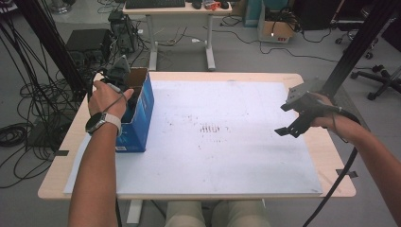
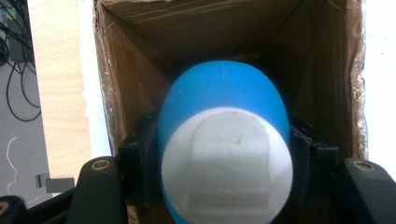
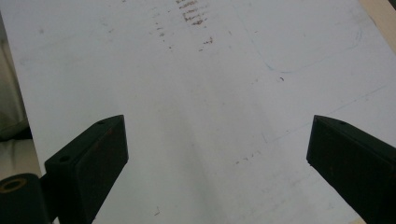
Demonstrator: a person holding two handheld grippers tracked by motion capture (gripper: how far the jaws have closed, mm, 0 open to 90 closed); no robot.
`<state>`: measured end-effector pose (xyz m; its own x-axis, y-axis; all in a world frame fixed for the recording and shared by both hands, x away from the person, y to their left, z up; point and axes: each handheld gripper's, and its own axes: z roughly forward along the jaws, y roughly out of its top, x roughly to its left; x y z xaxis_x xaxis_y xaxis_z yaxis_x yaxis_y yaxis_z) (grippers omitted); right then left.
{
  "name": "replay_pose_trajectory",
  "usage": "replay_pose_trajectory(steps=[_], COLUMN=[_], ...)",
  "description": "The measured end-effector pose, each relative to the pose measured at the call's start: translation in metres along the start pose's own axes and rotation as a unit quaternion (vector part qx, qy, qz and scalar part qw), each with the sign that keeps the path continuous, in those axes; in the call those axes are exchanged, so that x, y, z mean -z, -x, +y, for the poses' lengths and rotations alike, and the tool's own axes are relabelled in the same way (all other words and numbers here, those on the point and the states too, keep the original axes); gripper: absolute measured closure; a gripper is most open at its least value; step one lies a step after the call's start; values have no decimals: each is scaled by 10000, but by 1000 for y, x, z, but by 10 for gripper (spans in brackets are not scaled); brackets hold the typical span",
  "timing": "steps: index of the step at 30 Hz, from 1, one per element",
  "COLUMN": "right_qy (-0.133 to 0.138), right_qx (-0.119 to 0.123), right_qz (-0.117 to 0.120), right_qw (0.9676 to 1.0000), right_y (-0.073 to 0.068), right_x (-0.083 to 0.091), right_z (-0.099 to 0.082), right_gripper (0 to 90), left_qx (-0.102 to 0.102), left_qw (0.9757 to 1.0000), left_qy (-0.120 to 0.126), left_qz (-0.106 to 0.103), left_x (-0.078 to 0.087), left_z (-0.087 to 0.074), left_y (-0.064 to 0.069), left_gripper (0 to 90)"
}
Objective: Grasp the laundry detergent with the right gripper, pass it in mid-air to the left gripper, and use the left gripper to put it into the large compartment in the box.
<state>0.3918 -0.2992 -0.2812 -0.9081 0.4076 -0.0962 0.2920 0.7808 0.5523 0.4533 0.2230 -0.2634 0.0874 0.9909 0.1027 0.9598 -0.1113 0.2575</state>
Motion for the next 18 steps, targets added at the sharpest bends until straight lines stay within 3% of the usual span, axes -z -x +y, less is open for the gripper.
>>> replay_pose_trajectory(steps=[4,9,16,18], right_qy=[-20,-80,-16,-44], right_qx=[-38,52,-81,-25], right_qz=[6,-9,22,10], right_qw=[10000,10000,10000,10000], right_y=[-1,1,1,2], right_x=[0,1,-3,-3], right_z=[0,0,-3,-3], right_gripper=[55,55,55,55], left_qx=[66,42,15,14], left_qw=[10000,10000,10000,10000], left_qy=[-17,-15,41,45], left_qz=[-21,-25,-38,-63], left_x=[0,0,-1,-1], left_z=[0,1,1,1], left_y=[1,0,-2,-3], left_gripper=[374,374,371,362])
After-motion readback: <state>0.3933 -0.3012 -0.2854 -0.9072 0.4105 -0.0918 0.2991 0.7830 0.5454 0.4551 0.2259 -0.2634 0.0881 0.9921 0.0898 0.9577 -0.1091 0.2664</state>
